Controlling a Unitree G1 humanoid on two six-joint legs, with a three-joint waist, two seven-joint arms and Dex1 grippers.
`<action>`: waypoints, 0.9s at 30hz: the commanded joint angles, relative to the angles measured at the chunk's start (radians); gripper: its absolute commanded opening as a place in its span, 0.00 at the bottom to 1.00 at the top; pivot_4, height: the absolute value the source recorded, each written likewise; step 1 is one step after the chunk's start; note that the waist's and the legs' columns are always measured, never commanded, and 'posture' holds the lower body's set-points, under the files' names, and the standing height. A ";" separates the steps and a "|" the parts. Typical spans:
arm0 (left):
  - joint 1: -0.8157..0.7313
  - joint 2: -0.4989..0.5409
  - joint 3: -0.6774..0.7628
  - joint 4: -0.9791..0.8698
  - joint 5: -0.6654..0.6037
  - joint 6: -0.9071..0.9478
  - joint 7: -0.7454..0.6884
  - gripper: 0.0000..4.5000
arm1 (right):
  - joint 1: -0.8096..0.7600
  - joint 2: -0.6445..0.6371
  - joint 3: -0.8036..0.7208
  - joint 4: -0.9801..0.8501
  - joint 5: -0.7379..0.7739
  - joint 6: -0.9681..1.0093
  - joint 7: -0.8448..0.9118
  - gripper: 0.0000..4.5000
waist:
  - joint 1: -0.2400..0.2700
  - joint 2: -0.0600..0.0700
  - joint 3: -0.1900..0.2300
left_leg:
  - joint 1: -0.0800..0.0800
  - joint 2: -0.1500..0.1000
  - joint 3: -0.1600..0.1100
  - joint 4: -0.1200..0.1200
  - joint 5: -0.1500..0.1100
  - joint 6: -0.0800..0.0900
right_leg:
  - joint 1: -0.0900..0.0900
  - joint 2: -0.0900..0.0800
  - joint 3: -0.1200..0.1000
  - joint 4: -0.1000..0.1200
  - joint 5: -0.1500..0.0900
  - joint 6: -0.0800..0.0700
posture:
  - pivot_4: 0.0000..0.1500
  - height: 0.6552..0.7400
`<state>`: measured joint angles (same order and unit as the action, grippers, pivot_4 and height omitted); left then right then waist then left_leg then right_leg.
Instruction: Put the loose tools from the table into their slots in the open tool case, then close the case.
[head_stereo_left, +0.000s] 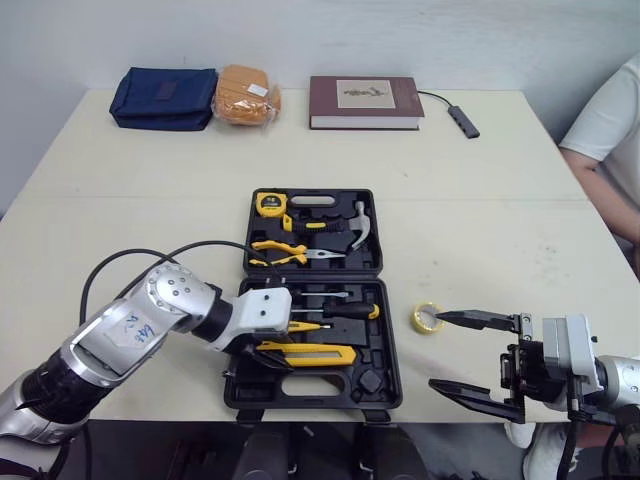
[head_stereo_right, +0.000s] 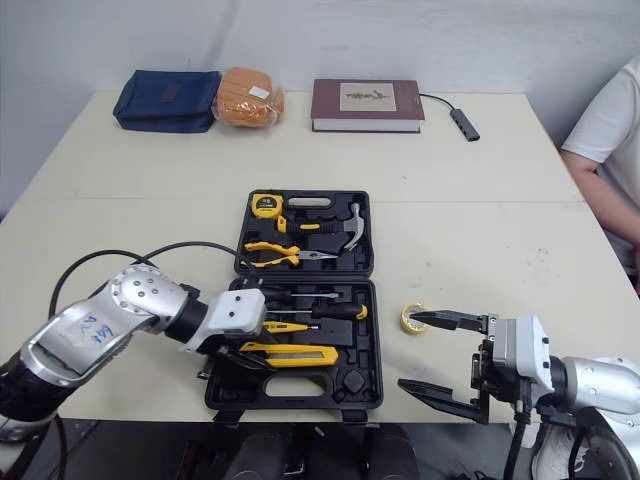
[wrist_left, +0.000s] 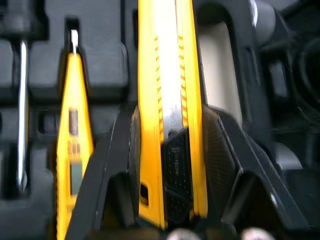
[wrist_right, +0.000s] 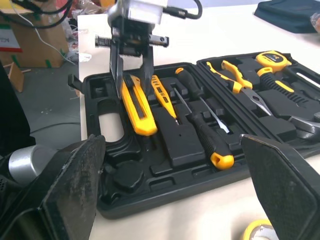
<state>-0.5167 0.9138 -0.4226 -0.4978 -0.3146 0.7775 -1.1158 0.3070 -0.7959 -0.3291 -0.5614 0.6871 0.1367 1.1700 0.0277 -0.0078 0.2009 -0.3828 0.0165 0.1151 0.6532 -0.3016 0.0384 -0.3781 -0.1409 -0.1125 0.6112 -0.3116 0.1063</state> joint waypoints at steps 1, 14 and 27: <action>-0.030 -0.025 -0.025 -0.004 0.028 0.031 0.019 0.24 | 0.013 0.009 -0.012 -0.044 0.003 -0.008 -0.011 1.00 | 0.000 0.000 0.000 | 0.000 0.000 -0.001 0.001 0.000 0.000 | 0.000 0.000 0.000 0.000 0.000 0.000 | 1.00 1.00; -0.043 -0.024 -0.049 -0.018 0.020 0.056 -0.035 0.46 | 0.017 0.012 -0.009 -0.050 -0.003 -0.011 -0.023 1.00 | -0.002 0.000 0.000 | -0.001 0.000 -0.001 0.002 0.000 0.000 | 0.000 0.001 -0.001 0.000 0.000 0.000 | 1.00 1.00; 0.016 -0.052 0.090 0.007 -0.075 -0.066 -0.095 0.99 | 0.005 0.015 -0.006 -0.038 -0.012 -0.017 -0.018 1.00 | 0.000 0.000 0.000 | -0.005 0.000 -0.005 0.009 -0.001 0.002 | 0.001 -0.001 -0.003 0.001 0.001 0.001 | 1.00 1.00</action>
<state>-0.5056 0.8598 -0.3802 -0.4913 -0.3582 0.7510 -1.1862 0.3111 -0.7841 -0.3215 -0.5818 0.6683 0.1332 1.1473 0.0274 -0.0079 0.2010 -0.3875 0.0165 0.1099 0.6622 -0.3028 0.0408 -0.3768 -0.1419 -0.1158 0.6126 -0.3108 0.1077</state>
